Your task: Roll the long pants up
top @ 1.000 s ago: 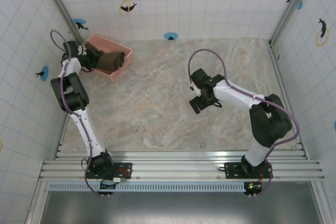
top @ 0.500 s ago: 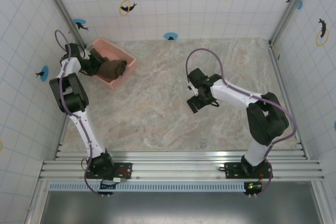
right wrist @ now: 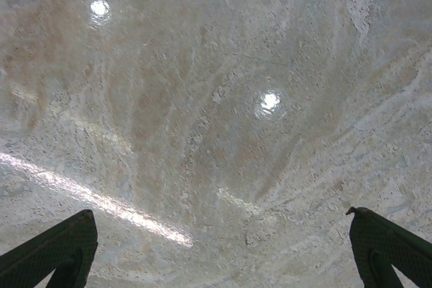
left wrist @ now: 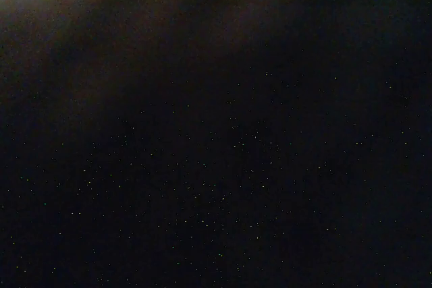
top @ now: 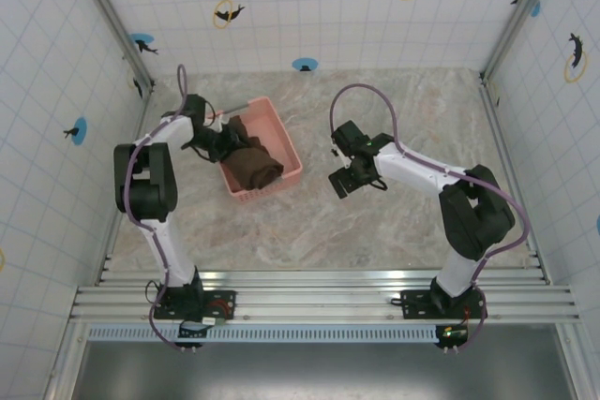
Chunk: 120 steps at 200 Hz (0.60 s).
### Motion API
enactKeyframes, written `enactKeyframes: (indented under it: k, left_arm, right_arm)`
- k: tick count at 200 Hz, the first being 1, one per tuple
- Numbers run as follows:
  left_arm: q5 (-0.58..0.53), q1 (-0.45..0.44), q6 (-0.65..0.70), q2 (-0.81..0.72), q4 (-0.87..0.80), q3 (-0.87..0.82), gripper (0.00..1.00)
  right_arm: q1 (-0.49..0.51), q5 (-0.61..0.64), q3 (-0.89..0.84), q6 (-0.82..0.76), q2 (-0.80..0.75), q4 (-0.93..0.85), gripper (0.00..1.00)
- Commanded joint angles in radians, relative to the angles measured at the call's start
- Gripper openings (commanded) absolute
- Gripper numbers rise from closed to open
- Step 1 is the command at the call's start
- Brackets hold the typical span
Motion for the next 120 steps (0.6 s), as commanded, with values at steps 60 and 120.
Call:
enactKeyframes:
  k: [60,120]
  left_arm:
    - [0.233,-0.006,-0.3,-0.164,0.226,0.124,0.0]
    - [0.243,-0.017,-0.382,-0.095,0.424,0.072,0.0]
  right_arm:
    - [0.01,-0.006,-0.001,0.005,0.032,0.056,0.99]
    - [0.016,-0.011,-0.033,0.002,0.026,0.071,0.99]
